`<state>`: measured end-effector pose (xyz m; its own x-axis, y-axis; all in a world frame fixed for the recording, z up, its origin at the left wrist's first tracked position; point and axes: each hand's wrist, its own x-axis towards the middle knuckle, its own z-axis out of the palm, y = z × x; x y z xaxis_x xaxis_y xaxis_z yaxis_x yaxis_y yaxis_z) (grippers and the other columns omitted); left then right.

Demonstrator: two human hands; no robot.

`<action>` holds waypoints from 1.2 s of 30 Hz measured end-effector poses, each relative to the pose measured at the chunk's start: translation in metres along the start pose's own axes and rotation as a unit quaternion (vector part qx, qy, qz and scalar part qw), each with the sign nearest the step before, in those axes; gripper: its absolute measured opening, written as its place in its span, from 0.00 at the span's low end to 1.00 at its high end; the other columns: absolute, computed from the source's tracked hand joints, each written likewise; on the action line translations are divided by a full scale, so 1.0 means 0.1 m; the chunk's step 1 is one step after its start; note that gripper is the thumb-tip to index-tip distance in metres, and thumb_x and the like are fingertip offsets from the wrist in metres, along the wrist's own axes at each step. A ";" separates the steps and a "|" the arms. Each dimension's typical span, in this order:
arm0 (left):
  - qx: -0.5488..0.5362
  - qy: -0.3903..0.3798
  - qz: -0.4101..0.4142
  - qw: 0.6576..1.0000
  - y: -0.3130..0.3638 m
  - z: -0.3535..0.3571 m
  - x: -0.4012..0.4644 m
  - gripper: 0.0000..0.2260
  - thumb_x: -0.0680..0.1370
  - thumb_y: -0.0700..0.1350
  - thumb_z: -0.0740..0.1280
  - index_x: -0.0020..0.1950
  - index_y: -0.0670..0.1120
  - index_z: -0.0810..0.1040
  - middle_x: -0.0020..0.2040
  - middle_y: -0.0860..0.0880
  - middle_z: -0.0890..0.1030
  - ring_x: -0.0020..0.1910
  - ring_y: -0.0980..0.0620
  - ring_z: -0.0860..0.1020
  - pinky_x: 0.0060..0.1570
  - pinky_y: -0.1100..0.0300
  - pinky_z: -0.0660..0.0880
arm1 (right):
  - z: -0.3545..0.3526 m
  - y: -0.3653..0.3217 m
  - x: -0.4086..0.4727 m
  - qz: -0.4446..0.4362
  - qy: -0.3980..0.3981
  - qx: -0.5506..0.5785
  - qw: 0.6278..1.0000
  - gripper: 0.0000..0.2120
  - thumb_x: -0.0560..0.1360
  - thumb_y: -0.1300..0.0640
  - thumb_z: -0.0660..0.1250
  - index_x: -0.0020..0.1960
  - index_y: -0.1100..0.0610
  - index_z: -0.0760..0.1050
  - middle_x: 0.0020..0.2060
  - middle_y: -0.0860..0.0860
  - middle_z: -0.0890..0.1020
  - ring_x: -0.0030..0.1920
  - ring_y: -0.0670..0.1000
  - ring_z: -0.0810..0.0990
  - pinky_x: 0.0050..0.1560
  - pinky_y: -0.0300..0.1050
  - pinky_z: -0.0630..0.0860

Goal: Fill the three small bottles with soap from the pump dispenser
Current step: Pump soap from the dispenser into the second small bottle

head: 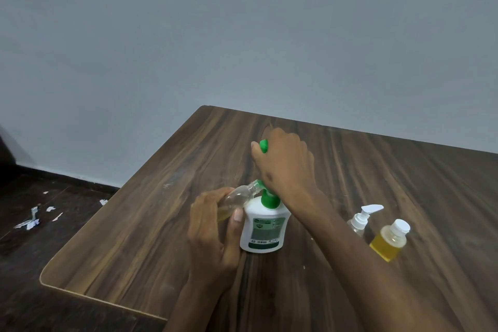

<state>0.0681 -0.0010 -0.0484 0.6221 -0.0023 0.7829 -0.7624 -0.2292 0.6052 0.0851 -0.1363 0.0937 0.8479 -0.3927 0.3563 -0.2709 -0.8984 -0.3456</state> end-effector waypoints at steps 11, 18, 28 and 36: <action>-0.008 -0.003 0.008 1.000 0.00 -0.01 0.00 0.10 0.84 0.45 0.64 0.64 0.45 0.79 0.57 0.51 0.80 0.54 0.47 0.81 0.49 0.44 0.79 | 0.02 0.00 0.01 0.005 -0.006 -0.005 1.000 0.15 0.83 0.45 0.60 0.45 0.54 0.69 0.35 0.47 0.69 0.35 0.50 0.70 0.41 0.48 0.66; -0.005 -0.002 0.009 1.000 -0.03 0.00 0.00 0.11 0.84 0.46 0.64 0.63 0.44 0.79 0.57 0.52 0.80 0.54 0.47 0.81 0.49 0.43 0.79 | 0.01 0.01 -0.01 0.016 -0.012 0.008 1.000 0.15 0.83 0.45 0.60 0.43 0.54 0.68 0.35 0.47 0.68 0.34 0.50 0.69 0.32 0.44 0.60; -0.004 -0.005 0.007 1.000 -0.06 0.02 -0.02 0.11 0.84 0.46 0.64 0.65 0.47 0.78 0.58 0.53 0.80 0.54 0.49 0.81 0.48 0.45 0.79 | 0.00 0.01 0.01 0.007 0.000 0.008 1.000 0.16 0.83 0.45 0.60 0.42 0.54 0.67 0.34 0.47 0.68 0.35 0.52 0.71 0.36 0.47 0.63; 0.001 0.002 0.006 1.000 -0.02 0.01 -0.01 0.12 0.83 0.45 0.64 0.62 0.42 0.81 0.56 0.52 0.80 0.53 0.47 0.81 0.48 0.46 0.78 | -0.02 0.00 0.00 0.009 -0.002 0.003 1.000 0.15 0.83 0.45 0.60 0.44 0.55 0.69 0.34 0.47 0.66 0.32 0.48 0.66 0.39 0.47 0.63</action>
<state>0.0695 -0.0016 -0.0510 0.6116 -0.0014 0.7911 -0.7698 -0.2318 0.5947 0.0840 -0.1367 0.0951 0.8447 -0.4075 0.3470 -0.2829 -0.8903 -0.3569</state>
